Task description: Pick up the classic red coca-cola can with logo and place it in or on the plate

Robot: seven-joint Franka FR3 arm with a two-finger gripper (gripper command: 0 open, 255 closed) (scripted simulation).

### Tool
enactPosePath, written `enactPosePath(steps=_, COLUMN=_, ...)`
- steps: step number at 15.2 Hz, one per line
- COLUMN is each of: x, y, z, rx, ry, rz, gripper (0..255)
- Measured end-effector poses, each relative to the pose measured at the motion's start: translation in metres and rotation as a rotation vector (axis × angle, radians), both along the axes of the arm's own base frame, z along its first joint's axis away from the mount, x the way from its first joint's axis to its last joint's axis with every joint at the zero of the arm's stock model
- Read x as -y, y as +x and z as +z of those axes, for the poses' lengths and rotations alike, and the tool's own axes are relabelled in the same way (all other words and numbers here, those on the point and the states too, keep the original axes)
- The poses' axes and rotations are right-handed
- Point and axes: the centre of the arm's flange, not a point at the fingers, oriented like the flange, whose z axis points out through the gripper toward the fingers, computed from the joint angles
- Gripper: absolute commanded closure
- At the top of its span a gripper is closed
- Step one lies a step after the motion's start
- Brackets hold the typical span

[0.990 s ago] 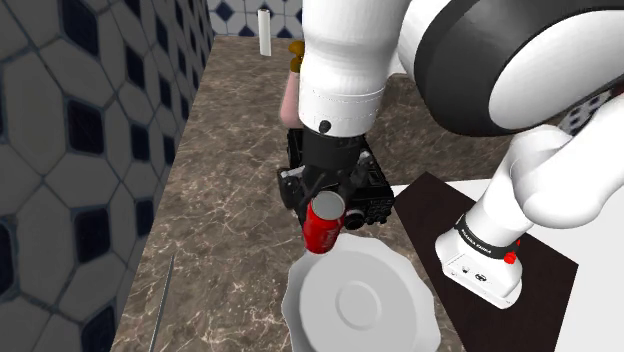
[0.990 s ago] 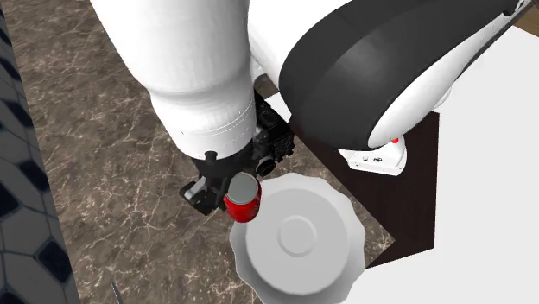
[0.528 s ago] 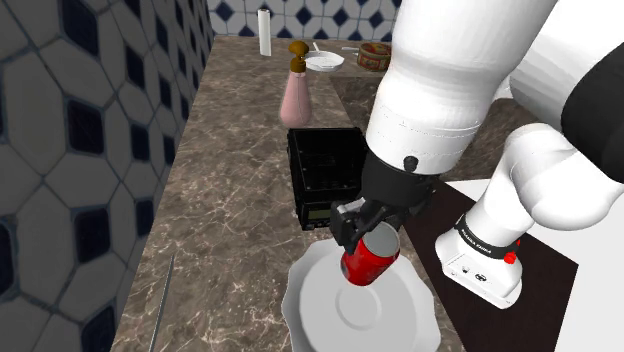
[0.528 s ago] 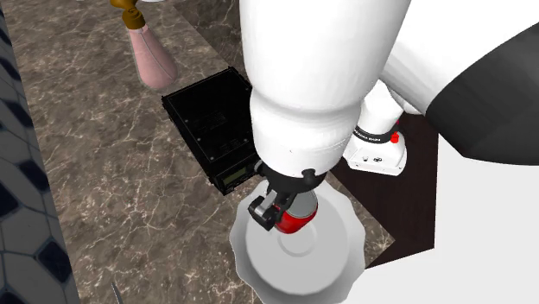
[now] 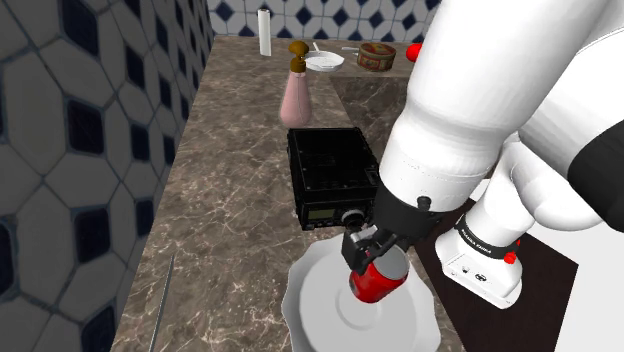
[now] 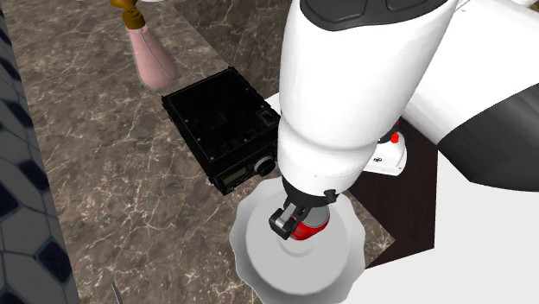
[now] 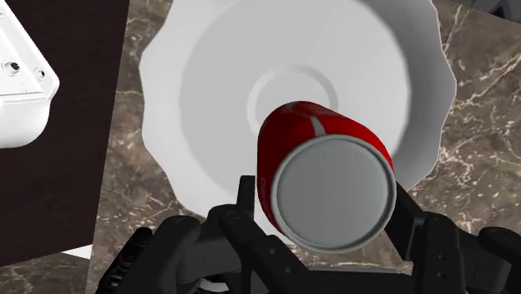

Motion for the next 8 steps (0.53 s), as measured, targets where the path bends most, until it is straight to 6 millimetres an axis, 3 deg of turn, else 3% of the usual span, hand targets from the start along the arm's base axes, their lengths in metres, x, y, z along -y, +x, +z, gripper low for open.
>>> enactPosePath(steps=8, x=0.002, y=0.000, z=-0.042, rx=0.000, ry=0.000, rz=0.000, gripper=255)
